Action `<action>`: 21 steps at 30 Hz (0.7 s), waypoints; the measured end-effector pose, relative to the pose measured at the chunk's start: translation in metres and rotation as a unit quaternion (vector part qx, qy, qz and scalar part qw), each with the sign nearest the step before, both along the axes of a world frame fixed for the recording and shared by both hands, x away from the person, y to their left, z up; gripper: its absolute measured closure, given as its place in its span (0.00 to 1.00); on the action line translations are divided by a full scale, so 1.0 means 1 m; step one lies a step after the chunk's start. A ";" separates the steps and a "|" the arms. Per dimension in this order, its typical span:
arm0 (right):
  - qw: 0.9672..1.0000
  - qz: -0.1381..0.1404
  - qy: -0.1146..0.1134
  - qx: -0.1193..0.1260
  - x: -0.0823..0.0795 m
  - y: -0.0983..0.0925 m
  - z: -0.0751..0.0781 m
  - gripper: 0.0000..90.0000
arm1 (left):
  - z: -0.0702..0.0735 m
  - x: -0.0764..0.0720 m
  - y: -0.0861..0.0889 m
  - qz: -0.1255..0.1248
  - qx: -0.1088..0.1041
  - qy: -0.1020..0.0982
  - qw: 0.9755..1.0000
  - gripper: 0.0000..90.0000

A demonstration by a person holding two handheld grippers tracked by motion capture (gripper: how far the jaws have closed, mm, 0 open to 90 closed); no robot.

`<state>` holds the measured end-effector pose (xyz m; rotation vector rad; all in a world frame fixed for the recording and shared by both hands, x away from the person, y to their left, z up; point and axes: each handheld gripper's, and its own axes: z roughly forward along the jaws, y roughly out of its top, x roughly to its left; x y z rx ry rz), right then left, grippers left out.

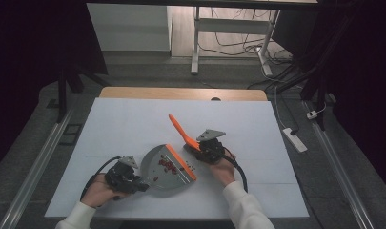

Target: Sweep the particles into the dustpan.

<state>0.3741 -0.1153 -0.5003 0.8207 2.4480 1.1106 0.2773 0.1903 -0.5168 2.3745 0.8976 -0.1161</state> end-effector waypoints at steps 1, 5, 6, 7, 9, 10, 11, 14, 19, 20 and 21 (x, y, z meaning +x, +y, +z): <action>1.000 0.001 0.000 -0.004 0.000 0.001 -0.001 0.78 | 0.000 0.000 0.000 0.000 0.000 0.000 1.000 0.69; 1.000 0.003 0.006 0.004 -0.001 0.001 -0.003 0.78 | 0.000 0.000 0.000 0.000 0.000 0.000 1.000 0.69; 1.000 0.003 0.006 0.004 -0.001 0.001 -0.003 0.78 | 0.000 0.000 0.000 0.000 0.000 0.000 1.000 0.69; 1.000 0.004 0.007 0.010 -0.003 0.002 -0.004 0.78 | 0.000 0.000 0.000 0.000 0.000 0.000 1.000 0.69; 1.000 -0.001 0.009 0.018 -0.006 0.002 -0.005 0.78 | 0.000 0.000 0.000 0.000 0.000 -0.001 1.000 0.69; 1.000 -0.001 0.009 0.018 -0.006 0.002 -0.005 0.78 | 0.000 0.000 0.000 0.000 0.001 -0.001 1.000 0.69; 1.000 -0.005 0.012 0.023 -0.008 0.003 -0.006 0.78 | 0.000 -0.001 -0.001 0.001 0.000 -0.001 1.000 0.69; 1.000 -0.003 0.009 0.023 -0.012 0.005 -0.007 0.78 | 0.000 -0.001 -0.001 0.001 0.001 -0.001 1.000 0.69; 1.000 0.009 0.007 0.026 -0.019 0.009 -0.008 0.78 | 0.000 0.000 -0.001 0.001 0.001 0.000 1.000 0.69; 0.999 0.010 0.010 0.030 -0.020 0.010 -0.008 0.78 | 0.000 0.000 -0.001 0.001 0.001 0.000 1.000 0.69; 0.999 0.011 0.010 0.031 -0.020 0.010 -0.008 0.78 | 0.000 -0.001 -0.001 0.001 0.001 0.000 1.000 0.69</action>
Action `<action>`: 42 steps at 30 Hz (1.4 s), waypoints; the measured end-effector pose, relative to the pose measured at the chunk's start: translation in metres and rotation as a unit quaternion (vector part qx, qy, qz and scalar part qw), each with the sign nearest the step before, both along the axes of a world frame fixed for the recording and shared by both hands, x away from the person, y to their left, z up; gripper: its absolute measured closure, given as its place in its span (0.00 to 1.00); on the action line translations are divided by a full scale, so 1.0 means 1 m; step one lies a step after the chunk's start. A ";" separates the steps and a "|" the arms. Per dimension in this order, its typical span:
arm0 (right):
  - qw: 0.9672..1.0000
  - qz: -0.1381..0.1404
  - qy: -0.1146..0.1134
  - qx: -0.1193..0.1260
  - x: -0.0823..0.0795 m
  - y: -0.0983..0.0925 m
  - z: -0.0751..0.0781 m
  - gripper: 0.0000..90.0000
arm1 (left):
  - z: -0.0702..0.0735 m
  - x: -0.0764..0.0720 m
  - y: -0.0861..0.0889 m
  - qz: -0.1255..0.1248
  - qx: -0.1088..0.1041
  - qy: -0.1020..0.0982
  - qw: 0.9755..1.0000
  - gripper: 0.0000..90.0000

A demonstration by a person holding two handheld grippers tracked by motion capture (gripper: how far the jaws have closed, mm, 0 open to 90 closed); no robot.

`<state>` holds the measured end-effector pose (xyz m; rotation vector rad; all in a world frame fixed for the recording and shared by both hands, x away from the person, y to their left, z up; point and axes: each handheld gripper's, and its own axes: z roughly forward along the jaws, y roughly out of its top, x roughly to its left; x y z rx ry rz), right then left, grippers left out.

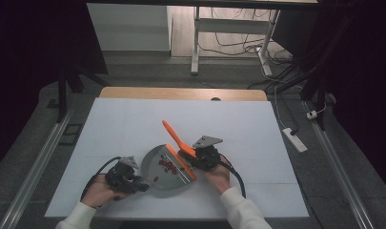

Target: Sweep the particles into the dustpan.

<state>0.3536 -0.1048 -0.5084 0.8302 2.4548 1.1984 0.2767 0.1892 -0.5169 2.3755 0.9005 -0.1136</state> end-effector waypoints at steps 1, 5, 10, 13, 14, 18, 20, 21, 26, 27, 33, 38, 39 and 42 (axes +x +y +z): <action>1.000 0.000 0.000 0.000 0.000 0.000 0.000 0.78 | 0.000 0.000 0.000 0.000 0.000 0.000 1.000 0.69; 1.000 0.003 0.015 0.021 -0.002 0.004 -0.001 0.78 | 0.000 0.000 0.000 0.000 0.000 0.000 1.000 0.69; 0.999 0.008 0.013 0.032 -0.004 0.008 0.001 0.78 | 0.000 0.000 0.000 -0.001 0.000 0.000 1.000 0.69; 0.998 0.039 0.018 0.048 -0.009 0.012 0.004 0.78 | 0.000 0.000 0.000 0.000 -0.001 0.000 1.000 0.69; 0.997 0.046 0.015 0.052 -0.010 0.013 0.006 0.78 | 0.000 0.000 0.000 0.000 -0.001 0.000 1.000 0.69; 0.997 0.045 -0.002 0.063 -0.012 0.012 0.014 0.78 | 0.000 0.000 0.000 0.000 0.000 0.000 1.000 0.69; 0.997 0.022 -0.013 0.068 -0.008 0.006 0.019 0.78 | 0.000 0.000 0.000 0.000 0.000 0.000 1.000 0.69; 0.997 0.022 -0.013 0.068 -0.008 0.006 0.019 0.78 | 0.000 0.000 0.000 0.000 0.000 0.000 1.000 0.69; 0.999 -0.015 -0.019 0.021 0.002 -0.005 0.015 0.78 | 0.000 0.000 0.000 0.000 0.000 0.000 1.000 0.69; 1.000 -0.019 -0.020 0.012 0.004 -0.007 0.013 0.78 | 0.000 0.000 0.000 0.000 0.000 0.000 1.000 0.69; 0.999 -0.034 -0.014 -0.010 0.007 -0.011 0.002 0.78 | 0.000 0.000 0.000 0.000 0.000 0.000 1.000 0.69; 0.999 -0.033 0.002 0.003 0.001 -0.009 0.001 0.78 | 0.000 0.000 0.000 0.001 0.000 0.000 1.000 0.69; 0.999 -0.032 0.005 0.008 -0.001 -0.007 0.000 0.78 | 0.000 0.000 0.000 0.001 0.000 0.000 1.000 0.69; 1.000 -0.022 -0.002 0.007 -0.007 -0.002 -0.001 0.78 | -0.001 0.000 0.000 0.001 0.001 0.000 1.000 0.69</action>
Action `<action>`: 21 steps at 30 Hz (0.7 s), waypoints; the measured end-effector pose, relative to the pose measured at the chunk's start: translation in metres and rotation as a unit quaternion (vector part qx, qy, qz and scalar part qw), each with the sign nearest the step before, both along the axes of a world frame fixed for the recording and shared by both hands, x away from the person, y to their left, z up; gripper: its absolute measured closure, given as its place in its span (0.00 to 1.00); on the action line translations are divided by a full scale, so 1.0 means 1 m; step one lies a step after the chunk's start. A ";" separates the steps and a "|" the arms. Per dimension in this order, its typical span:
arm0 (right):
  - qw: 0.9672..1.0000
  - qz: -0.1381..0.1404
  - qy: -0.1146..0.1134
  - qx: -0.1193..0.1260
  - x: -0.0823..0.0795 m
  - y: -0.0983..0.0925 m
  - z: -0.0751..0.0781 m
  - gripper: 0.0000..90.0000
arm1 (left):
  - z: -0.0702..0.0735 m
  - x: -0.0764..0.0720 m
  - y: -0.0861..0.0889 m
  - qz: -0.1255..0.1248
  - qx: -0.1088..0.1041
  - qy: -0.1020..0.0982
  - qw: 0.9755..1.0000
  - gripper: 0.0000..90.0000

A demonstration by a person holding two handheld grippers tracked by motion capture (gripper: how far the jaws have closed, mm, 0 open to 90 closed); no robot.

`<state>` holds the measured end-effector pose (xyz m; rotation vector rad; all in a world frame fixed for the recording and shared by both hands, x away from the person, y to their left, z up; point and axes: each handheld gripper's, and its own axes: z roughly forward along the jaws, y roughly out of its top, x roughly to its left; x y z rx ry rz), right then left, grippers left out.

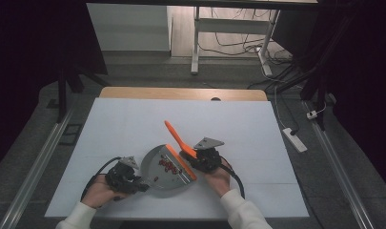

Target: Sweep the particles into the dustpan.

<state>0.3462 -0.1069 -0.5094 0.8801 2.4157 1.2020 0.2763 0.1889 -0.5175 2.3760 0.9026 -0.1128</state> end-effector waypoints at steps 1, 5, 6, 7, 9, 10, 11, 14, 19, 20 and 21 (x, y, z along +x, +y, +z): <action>1.000 0.002 0.004 0.007 -0.001 0.001 -0.001 0.78 | 0.000 0.000 0.000 0.000 0.000 0.000 1.000 0.69; 1.000 0.007 0.010 0.019 -0.003 0.003 -0.001 0.78 | 0.000 0.000 0.000 0.000 0.000 0.001 1.000 0.69; 1.000 0.009 0.014 0.026 -0.004 0.004 -0.001 0.78 | 0.000 0.000 0.000 0.000 0.000 0.001 1.000 0.69; 0.999 0.011 0.014 0.029 -0.006 0.006 -0.001 0.78 | 0.000 0.000 0.000 -0.001 0.000 0.001 1.000 0.69; 0.998 0.032 0.021 0.050 -0.008 0.008 0.002 0.78 | -0.001 0.000 0.000 0.000 0.000 0.002 1.000 0.69; 0.996 0.045 0.033 0.069 -0.010 0.010 0.004 0.78 | 0.000 0.000 0.000 0.000 0.000 0.000 1.000 0.69; 0.996 0.053 0.015 0.066 -0.013 0.014 0.007 0.78 | 0.000 0.000 0.000 0.000 0.000 0.000 1.000 0.69; 0.997 0.053 -0.010 0.060 -0.013 0.014 0.011 0.78 | 0.000 0.000 0.000 0.001 0.000 0.000 1.000 0.69; 0.999 0.009 -0.024 0.047 0.002 0.002 0.012 0.78 | 0.000 0.000 0.000 0.001 -0.001 0.000 1.000 0.69; 0.999 0.009 -0.024 0.047 0.002 0.002 0.012 0.78 | 0.000 0.000 0.000 0.001 -0.001 0.000 1.000 0.69; 0.999 0.002 -0.027 0.044 0.006 -0.001 0.012 0.78 | 0.000 0.000 0.000 0.000 -0.001 0.000 1.000 0.69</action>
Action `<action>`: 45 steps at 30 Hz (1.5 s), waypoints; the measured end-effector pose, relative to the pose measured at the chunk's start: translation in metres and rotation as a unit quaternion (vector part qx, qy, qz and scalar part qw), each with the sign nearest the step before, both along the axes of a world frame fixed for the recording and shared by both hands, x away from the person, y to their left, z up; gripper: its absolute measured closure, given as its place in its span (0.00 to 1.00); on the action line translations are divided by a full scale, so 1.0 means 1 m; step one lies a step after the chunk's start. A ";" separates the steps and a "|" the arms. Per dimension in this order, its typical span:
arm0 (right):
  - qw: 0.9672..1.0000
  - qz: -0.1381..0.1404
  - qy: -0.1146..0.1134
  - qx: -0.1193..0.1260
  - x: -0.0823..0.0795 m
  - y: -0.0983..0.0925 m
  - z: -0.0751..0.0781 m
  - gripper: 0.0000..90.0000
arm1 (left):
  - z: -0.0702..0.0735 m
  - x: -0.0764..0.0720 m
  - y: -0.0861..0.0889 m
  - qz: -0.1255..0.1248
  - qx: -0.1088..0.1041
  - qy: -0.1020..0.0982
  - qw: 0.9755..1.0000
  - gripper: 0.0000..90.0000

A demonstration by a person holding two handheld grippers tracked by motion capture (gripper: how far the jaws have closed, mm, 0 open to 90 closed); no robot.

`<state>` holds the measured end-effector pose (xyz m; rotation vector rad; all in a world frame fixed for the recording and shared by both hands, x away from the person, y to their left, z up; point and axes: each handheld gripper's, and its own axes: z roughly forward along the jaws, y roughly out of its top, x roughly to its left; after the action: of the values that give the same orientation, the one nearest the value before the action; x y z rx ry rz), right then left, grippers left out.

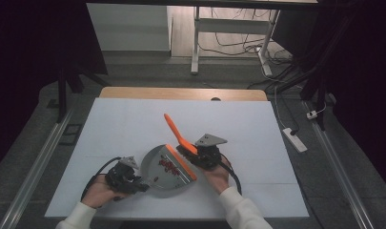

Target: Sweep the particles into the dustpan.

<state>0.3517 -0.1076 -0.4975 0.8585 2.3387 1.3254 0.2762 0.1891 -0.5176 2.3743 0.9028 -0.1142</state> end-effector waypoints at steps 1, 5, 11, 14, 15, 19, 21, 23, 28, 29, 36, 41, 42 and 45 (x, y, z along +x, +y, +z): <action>1.000 -0.008 0.001 0.000 0.004 -0.003 0.000 0.78 | 0.000 0.000 0.000 0.000 0.000 0.000 1.000 0.69; 0.999 -0.037 0.006 -0.005 0.021 -0.008 -0.004 0.78 | 0.000 0.000 0.000 -0.001 0.000 0.000 1.000 0.69; 0.999 -0.041 0.018 -0.012 0.029 -0.001 -0.016 0.78 | 0.000 0.000 0.000 0.000 0.000 0.000 1.000 0.69; 0.999 -0.031 0.020 -0.013 0.025 0.005 -0.016 0.78 | 0.000 0.000 0.000 0.000 0.000 -0.001 1.000 0.69; 0.999 -0.022 0.023 -0.012 0.021 0.010 -0.016 0.78 | 0.000 0.000 0.000 0.000 0.000 -0.001 1.000 0.69; 0.999 0.000 0.033 0.000 0.011 0.016 -0.018 0.78 | 0.000 0.000 0.000 0.000 0.000 -0.001 1.000 0.69; 1.000 0.006 0.020 -0.008 0.003 0.023 -0.018 0.78 | 0.000 0.000 0.000 0.000 0.000 -0.001 1.000 0.69; 1.000 0.017 0.022 0.012 -0.005 0.027 -0.016 0.78 | 0.000 0.000 0.000 0.000 0.001 -0.001 1.000 0.69; 0.998 0.048 0.029 0.020 -0.016 0.039 -0.016 0.78 | 0.000 0.000 0.000 0.001 0.001 -0.002 1.000 0.69; 0.997 0.063 0.030 0.019 -0.022 0.046 -0.015 0.78 | 0.000 0.000 0.000 0.001 0.001 -0.002 1.000 0.69; 0.998 0.057 0.009 0.036 -0.021 0.043 -0.002 0.78 | 0.000 0.000 0.000 0.001 0.000 -0.003 1.000 0.69; 0.998 0.030 0.014 0.045 -0.012 0.025 0.004 0.78 | 0.000 -0.001 0.000 0.001 0.001 -0.004 1.000 0.69; 0.998 0.027 0.015 0.046 -0.011 0.022 0.005 0.78 | 0.000 -0.001 0.000 0.001 0.001 -0.004 1.000 0.69; 0.999 0.024 0.013 0.047 -0.010 0.015 0.007 0.78 | 0.000 -0.001 0.000 0.001 0.000 -0.005 1.000 0.69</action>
<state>0.3417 -0.0923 -0.4902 0.8565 2.3483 1.4624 0.2754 0.1889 -0.5178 2.3716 0.9015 -0.1008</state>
